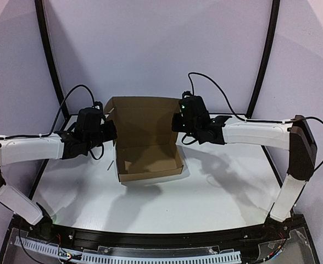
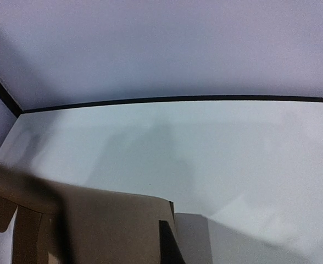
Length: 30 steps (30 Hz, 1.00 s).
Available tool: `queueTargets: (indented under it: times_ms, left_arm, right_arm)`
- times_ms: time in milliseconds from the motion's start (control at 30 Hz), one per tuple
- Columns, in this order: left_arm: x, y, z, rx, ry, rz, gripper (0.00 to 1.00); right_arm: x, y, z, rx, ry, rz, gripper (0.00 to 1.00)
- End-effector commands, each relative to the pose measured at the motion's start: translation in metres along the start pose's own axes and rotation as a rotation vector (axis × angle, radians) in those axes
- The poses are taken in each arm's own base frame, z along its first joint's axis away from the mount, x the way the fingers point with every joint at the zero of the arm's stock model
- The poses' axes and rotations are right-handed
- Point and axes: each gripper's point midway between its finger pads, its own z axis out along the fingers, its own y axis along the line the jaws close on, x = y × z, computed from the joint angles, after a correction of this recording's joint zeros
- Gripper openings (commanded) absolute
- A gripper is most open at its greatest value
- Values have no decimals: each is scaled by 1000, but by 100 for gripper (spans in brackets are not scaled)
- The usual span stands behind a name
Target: Fold the paper box
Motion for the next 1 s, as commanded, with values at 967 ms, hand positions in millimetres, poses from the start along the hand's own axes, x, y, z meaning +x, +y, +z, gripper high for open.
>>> queueTargets:
  times_ms: [967]
  left_arm:
    - [49,3,6,40,26,-168,1]
  right_arm:
    - [55,27,9,-85,241,24,0]
